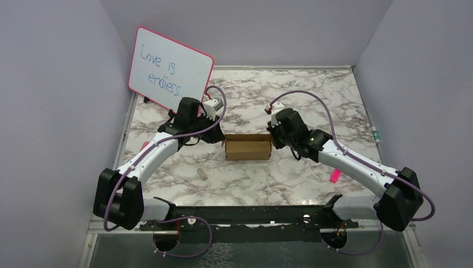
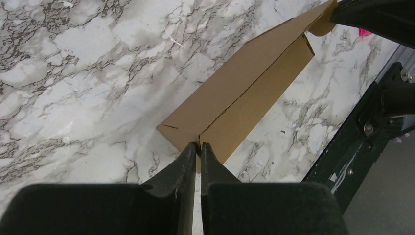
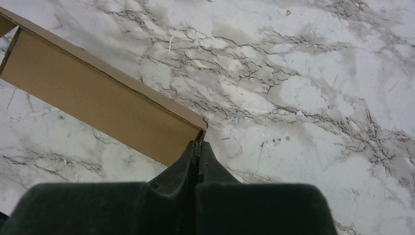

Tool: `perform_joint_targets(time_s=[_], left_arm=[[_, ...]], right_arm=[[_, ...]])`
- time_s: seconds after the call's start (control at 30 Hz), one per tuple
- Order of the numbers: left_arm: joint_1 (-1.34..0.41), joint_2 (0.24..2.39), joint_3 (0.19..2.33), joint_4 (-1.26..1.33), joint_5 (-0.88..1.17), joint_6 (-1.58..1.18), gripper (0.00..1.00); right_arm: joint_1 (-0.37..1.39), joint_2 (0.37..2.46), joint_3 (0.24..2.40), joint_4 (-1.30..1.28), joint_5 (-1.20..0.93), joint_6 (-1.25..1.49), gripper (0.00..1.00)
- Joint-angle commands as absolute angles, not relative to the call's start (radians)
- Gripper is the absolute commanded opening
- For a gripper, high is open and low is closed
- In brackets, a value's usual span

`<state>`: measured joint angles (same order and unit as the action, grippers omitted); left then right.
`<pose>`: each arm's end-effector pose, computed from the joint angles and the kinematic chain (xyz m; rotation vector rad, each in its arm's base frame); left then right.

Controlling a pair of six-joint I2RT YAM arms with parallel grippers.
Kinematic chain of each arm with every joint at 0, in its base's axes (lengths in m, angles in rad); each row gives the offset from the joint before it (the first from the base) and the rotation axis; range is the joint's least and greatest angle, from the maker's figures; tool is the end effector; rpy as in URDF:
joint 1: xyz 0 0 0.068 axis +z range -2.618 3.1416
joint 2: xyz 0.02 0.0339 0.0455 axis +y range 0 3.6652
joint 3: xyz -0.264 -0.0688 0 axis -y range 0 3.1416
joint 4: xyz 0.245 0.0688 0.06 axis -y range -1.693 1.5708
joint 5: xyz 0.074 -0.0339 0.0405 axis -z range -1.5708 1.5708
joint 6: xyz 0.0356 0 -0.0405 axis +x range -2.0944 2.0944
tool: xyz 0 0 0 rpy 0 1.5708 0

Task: Fold the paper box

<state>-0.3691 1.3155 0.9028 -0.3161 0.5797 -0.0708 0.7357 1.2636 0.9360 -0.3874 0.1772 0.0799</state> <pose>0.2534 -0.1189 0.2565 0.6435 2.2219 -0.8914 0.2072 0.1791 0.2716 -0.6470 2.1889 0.2265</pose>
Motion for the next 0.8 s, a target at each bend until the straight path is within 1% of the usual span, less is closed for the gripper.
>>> perform_joint_targets(time_s=[0.0, 0.17, 0.23, 0.53, 0.77], left_arm=[[-0.428, 1.268, 0.892, -0.291, 0.463, -0.183, 0.07], [-0.476, 1.223, 0.857, -0.25, 0.321, -0.301, 0.06], [-0.48, 1.203, 0.841, -0.227, 0.293, -0.35, 0.06], [-0.518, 1.172, 0.796, -0.165, 0.247, -0.507, 0.08], [-0.547, 1.157, 0.778, -0.141, 0.199, -0.552, 0.08]], right_arm=[[0.733, 1.275, 0.977, -0.4, 0.151, 0.153, 0.01], [0.733, 1.268, 0.972, -0.419, 0.143, 0.234, 0.01], [0.733, 1.264, 0.969, -0.424, 0.153, 0.259, 0.01], [0.733, 1.236, 0.943, -0.42, 0.188, 0.326, 0.01], [0.736, 1.246, 0.935, -0.424, 0.193, 0.382, 0.01]])
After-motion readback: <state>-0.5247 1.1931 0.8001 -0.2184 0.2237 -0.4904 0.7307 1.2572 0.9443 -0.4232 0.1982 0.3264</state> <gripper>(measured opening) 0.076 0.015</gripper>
